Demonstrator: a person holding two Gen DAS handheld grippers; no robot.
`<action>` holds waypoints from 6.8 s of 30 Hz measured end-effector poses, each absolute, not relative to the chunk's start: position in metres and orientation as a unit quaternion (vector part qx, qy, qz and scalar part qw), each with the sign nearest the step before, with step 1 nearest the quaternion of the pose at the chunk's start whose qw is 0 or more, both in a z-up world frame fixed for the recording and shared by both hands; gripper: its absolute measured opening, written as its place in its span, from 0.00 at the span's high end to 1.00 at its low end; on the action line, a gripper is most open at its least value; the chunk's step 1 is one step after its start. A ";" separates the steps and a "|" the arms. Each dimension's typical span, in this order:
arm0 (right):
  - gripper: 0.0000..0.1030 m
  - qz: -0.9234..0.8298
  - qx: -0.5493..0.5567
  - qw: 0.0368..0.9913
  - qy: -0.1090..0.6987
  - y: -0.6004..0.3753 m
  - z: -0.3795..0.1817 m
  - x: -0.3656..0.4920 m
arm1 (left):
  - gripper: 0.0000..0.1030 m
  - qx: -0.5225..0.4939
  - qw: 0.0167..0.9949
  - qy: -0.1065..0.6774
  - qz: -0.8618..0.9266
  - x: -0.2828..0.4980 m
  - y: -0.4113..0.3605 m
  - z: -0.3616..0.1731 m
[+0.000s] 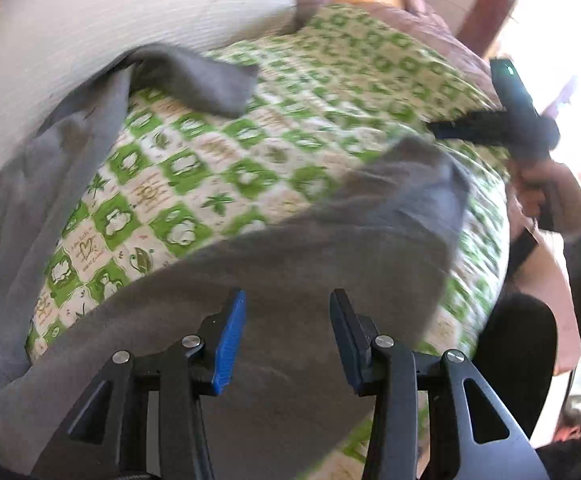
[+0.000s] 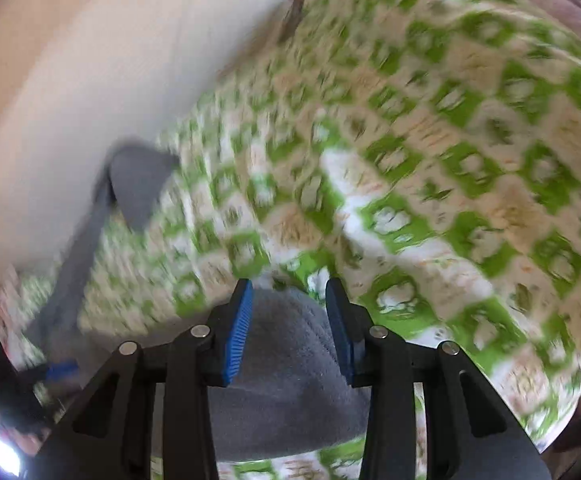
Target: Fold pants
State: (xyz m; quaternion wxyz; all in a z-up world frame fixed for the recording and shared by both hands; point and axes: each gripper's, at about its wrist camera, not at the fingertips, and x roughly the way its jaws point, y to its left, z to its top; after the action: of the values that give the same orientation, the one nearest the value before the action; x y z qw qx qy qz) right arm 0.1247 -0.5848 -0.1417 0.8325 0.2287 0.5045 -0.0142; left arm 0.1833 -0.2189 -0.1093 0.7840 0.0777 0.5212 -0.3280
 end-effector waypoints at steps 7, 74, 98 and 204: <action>0.94 -0.013 0.145 0.844 0.516 -0.557 -0.155 0.134 | 0.58 0.080 0.769 0.560 -0.297 0.206 -0.210 -0.156; 0.93 -0.015 -0.073 0.852 0.519 -0.526 -0.062 0.237 | 0.98 0.087 0.771 0.519 -0.359 0.244 -0.176 -0.065; 0.93 0.043 0.044 0.868 0.494 -0.558 -0.057 0.145 | 0.50 0.326 0.759 0.470 -0.312 0.193 -0.241 -0.131; 0.96 0.354 -0.135 0.814 0.441 -0.034 -0.075 0.088 | 0.94 0.249 0.880 0.404 0.036 0.079 0.176 -0.029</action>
State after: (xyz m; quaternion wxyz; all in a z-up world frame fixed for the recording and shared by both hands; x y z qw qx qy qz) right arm 0.0884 -0.0337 -0.0749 0.8137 -0.1346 0.4407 0.3543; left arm 0.0790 0.1758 -0.0291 0.8798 0.2485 0.4037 0.0358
